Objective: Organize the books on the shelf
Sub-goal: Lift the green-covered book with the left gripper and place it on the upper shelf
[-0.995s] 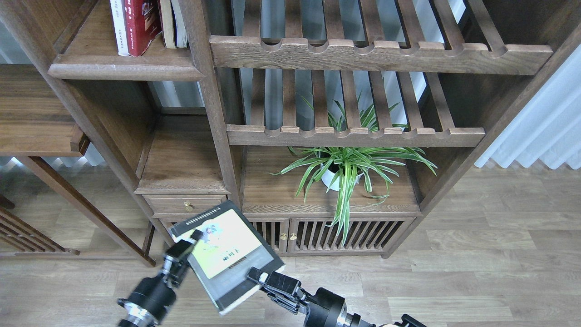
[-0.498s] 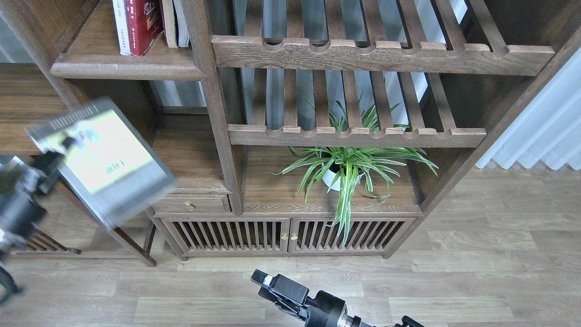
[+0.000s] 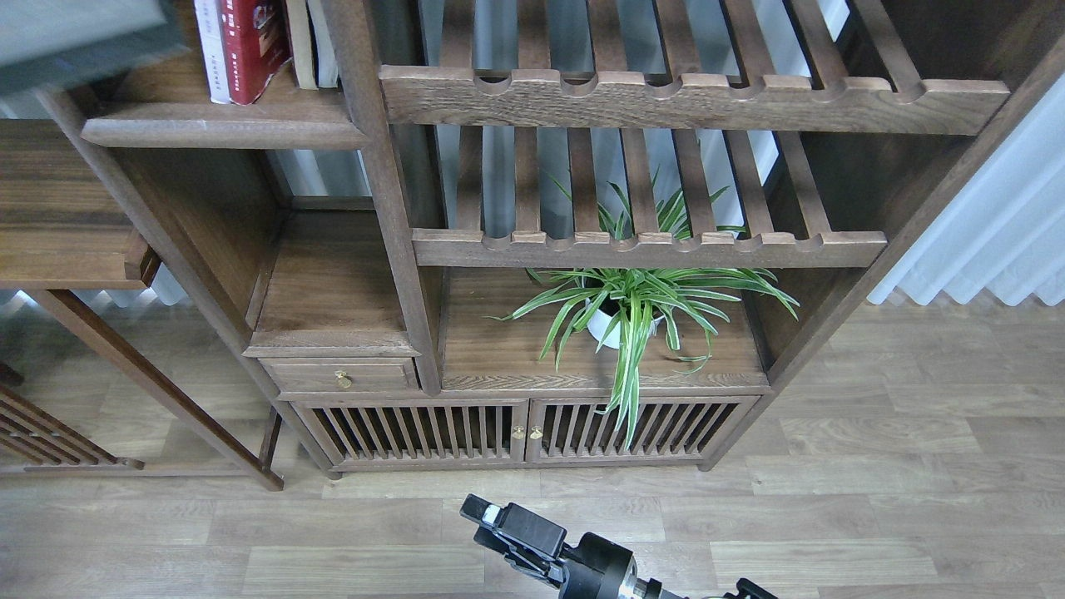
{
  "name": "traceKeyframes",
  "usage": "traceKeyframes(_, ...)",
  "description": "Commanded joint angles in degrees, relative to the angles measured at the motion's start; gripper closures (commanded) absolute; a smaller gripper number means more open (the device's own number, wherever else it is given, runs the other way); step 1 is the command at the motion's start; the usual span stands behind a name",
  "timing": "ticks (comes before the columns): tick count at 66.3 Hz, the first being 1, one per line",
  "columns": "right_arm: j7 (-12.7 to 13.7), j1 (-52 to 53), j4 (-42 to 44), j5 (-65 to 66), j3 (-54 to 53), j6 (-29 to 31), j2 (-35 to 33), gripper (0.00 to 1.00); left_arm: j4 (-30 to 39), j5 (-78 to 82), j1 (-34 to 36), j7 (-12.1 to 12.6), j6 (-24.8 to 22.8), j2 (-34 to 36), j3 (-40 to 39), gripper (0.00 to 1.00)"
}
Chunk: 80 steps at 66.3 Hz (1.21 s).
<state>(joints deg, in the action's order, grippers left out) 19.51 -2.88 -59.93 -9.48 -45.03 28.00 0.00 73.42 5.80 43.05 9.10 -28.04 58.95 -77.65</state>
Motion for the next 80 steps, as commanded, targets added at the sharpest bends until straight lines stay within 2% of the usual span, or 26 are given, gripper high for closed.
traceKeyframes(1, 0.0, 0.0, 0.0, 0.0, 0.1, 0.0, 0.0, 0.0, -3.7, 6.6, 6.9, 0.9, 0.0, 0.2, 1.0, 0.97)
traceKeyframes(13, 0.0, 0.0, -0.1, 0.1, 0.2, 0.0, 0.0, 0.0, -7.9, 12.4, 14.5, 0.9, 0.0, -1.8, 4.7, 0.97)
traceKeyframes(21, 0.0, 0.0, -0.2, 0.1, 0.2, 0.0, 0.0, 0.0, -10.3, 16.0, 17.9, 1.0, 0.0, -6.1, 6.2, 0.97)
traceKeyframes(32, 0.0, 0.0, -0.2, 0.1, 0.2, 0.0, 0.0, 0.0, -11.7, 20.8, 19.2, 0.3, 0.0, -11.8, 6.3, 0.97)
traceKeyframes(33, 0.0, -0.1, -0.3, 0.1, 0.2, 0.0, 0.0, 0.0, -12.5, 22.6, 19.4, 0.2, 0.0, -14.8, 6.2, 0.97)
traceKeyframes(36, 0.0, 0.0, -0.4, 0.1, 0.2, 0.0, 0.0, 0.0, -13.0, 24.0, 19.9, 0.4, 0.0, -16.7, 5.7, 0.97)
traceKeyframes(46, 0.0, -0.1, -0.5, 0.1, 0.1, 0.0, 0.0, 0.0, -14.4, 29.3, 21.9, -0.3, 0.0, -18.5, 5.1, 0.97)
traceKeyframes(56, -0.1, -0.1, -0.8, 0.1, 0.0, 0.0, 0.0, 0.0, -16.3, 33.3, 22.5, -1.5, 0.0, -23.6, 5.2, 0.97)
traceKeyframes(64, -0.1, -0.1, -1.0, -0.1, -0.3, 0.0, 0.0, 0.0, -21.3, 36.2, 23.3, -5.2, 0.0, -26.9, 5.4, 0.97)
traceKeyframes(70, -0.1, -0.1, -1.2, -0.1, -0.4, 0.0, 0.0, 0.0, -25.7, 38.1, 24.4, -9.8, 0.0, -28.2, 6.4, 0.97)
traceKeyframes(73, -0.1, -0.1, -1.8, -0.1, -0.2, 0.0, 0.0, 0.0, -28.3, 38.3, 25.5, -12.9, 0.0, -29.0, 7.1, 0.97)
traceKeyframes(80, -0.1, -0.1, -2.6, 0.0, -0.1, 0.0, 0.0, 0.0, -33.7, 37.9, 28.2, -16.3, 0.0, -30.5, 9.5, 0.97)
